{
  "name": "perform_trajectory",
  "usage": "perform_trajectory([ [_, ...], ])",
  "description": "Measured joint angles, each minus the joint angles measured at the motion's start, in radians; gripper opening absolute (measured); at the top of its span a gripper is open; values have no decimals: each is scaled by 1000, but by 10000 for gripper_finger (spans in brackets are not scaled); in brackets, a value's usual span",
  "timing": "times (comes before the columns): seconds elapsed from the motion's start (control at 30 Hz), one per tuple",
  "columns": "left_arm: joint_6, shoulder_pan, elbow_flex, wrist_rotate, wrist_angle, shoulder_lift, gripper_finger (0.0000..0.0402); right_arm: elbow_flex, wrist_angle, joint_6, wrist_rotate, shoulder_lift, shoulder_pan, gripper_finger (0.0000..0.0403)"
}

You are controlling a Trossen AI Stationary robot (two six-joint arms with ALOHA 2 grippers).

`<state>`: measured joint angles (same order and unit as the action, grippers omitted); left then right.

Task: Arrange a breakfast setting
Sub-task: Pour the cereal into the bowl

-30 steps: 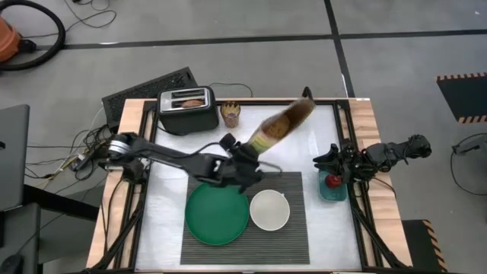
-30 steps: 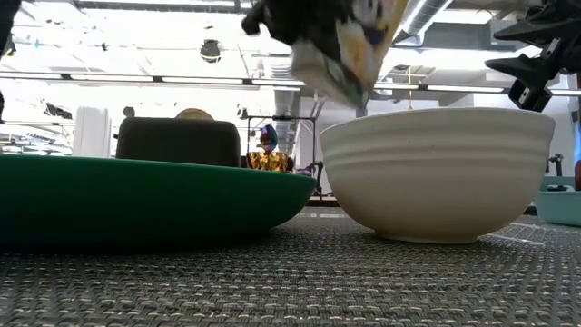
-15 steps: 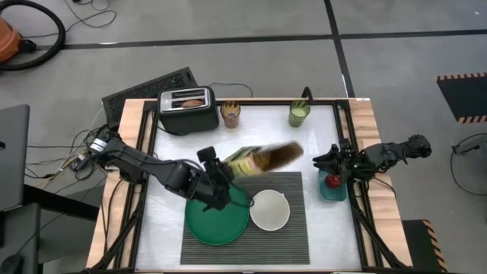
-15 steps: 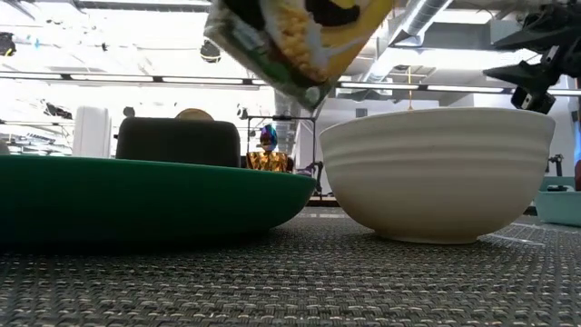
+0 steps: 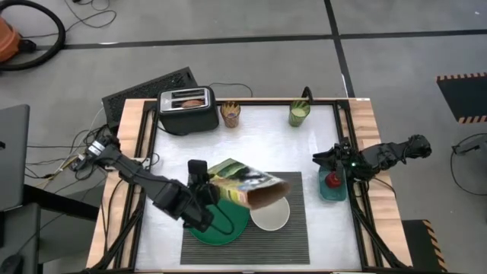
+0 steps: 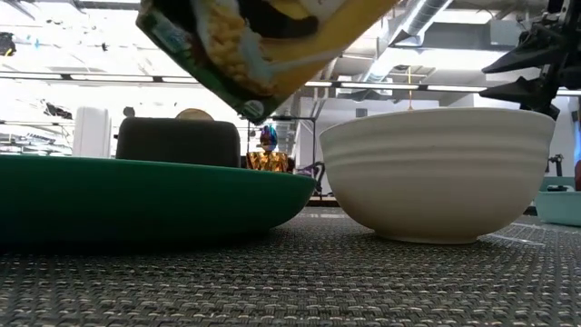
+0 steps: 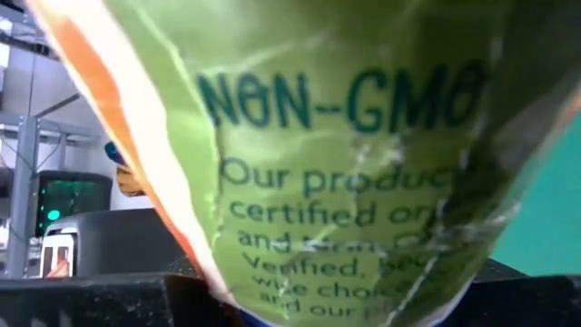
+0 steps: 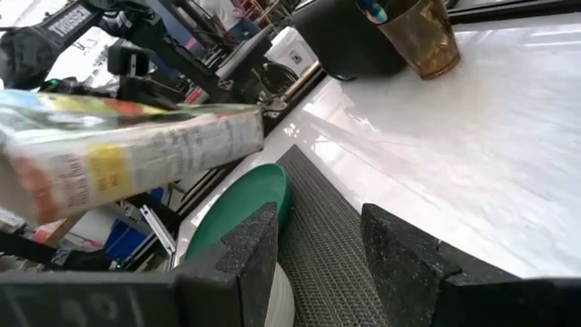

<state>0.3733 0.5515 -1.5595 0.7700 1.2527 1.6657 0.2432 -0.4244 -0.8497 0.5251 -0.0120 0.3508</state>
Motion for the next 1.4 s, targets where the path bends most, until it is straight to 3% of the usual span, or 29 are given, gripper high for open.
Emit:
perform_trajectory([
  [0.3, 139, 102, 26, 20, 133, 0, 160, 0, -8, -18, 0, 0, 0, 189],
  [0.8, -22, 97, 72, -32, 166, 0, 160, 0, -19, -18, 0, 0, 0, 189],
  [1.4, -263, 17, 73, -48, 196, 1, 160, 0, -35, -17, 0, 0, 0, 189],
])
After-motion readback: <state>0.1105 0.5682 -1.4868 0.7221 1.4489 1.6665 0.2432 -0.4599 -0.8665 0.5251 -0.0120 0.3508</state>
